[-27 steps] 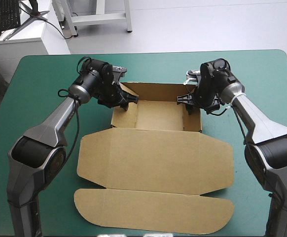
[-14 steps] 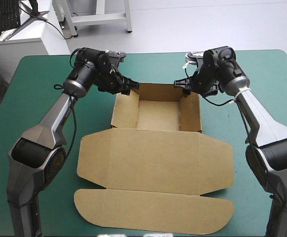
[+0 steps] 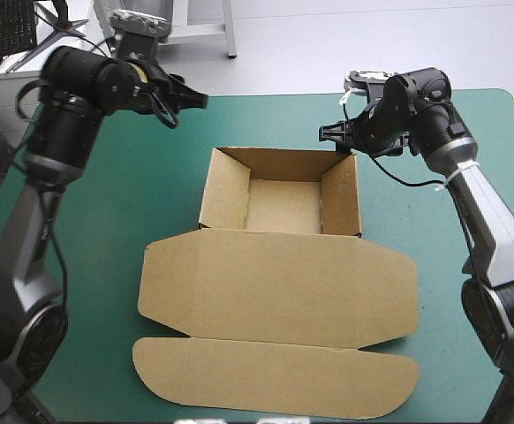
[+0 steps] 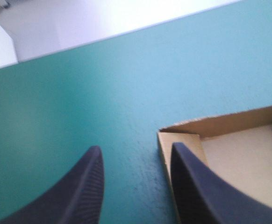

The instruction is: Fold the box

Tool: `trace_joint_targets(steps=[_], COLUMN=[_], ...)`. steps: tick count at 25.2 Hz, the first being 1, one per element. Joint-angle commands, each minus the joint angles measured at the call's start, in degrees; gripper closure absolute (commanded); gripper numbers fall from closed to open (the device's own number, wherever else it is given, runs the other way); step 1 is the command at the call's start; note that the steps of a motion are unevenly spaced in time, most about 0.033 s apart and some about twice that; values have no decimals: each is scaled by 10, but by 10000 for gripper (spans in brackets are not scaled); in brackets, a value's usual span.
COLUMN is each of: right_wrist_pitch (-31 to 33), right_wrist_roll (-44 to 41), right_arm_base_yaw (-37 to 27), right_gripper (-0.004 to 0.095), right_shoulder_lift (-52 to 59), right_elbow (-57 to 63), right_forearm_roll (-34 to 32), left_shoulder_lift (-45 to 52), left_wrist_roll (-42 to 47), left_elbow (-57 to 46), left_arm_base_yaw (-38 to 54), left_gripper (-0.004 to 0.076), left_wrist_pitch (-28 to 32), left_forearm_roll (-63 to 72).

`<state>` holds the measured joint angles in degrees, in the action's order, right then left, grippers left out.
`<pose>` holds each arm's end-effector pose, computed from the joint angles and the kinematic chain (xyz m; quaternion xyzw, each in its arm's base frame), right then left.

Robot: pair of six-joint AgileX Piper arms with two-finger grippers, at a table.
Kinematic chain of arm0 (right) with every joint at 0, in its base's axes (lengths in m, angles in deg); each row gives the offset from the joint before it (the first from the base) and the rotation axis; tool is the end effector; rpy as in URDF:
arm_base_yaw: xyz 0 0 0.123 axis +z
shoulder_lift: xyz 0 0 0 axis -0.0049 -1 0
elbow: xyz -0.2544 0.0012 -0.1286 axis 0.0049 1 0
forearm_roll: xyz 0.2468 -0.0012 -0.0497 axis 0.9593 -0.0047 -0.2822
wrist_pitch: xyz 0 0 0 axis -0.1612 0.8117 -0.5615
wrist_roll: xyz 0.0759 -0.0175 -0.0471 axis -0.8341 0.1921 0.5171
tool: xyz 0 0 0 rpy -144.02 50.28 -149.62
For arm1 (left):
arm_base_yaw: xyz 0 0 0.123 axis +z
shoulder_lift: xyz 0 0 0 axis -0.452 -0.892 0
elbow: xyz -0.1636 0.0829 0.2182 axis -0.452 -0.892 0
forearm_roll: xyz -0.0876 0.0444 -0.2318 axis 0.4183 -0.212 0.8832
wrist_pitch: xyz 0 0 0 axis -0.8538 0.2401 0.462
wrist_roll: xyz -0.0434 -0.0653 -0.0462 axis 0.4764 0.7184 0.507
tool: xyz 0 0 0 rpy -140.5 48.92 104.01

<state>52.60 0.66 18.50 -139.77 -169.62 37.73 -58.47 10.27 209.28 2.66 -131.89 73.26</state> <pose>0.3775 0.1272 0.3882 -0.0320 0.9603 0.0935 0.2609 0.3321 -0.1381 0.4914 0.1283 0.8907 -0.0586 0.4322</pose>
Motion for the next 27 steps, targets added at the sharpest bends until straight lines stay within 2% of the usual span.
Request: trace_joint_targets(steps=[1, 3, 8, 13, 18, 19, 22, 24, 27], right_wrist_pitch=[6, 6, 6, 6, 6, 6, 6, 6, 6], right_wrist_roll=[1, 1, 1, -12, -16, -16, -16, -16, -16], right_arm_base_yaw=[-1, -1, -1, -1, -1, -1, -1, -1, -1], right_gripper=[307, 307, 307, 307, 311, 315, 316, 315, 316], right_shoulder_lift=[39, 39, 39, 34, 12, -1, -23, -41, -54], right_elbow=[-19, -19, 10, 50, 51, 51, 58, 61, 61], right_forearm_roll=[-4, -3, -3, -1, -1, -1, -1, -1, 6], left_shoulder_lift=[89, 127, 216, 322, 427, 465, 551, 626, 709], left_wrist_roll=[-8, -27, -33, -54, -64, -64, -63, -63, -40], left_elbow=[19, 17, -12, -115, -287, -363, -507, -630, -754], left_arm_base_yaw=[-3, -3, -3, -3, -3, -3, -3, -3, -3], left_gripper=[626, 731, 734, 734, 734, 734, 734, 734, 734], left_wrist_pitch=[-21, -21, -21, -21, -19, -16, -5, 37, 73], left_forearm_roll=[-50, -55, -47, 28, 37, 26, 36, 50, 51])
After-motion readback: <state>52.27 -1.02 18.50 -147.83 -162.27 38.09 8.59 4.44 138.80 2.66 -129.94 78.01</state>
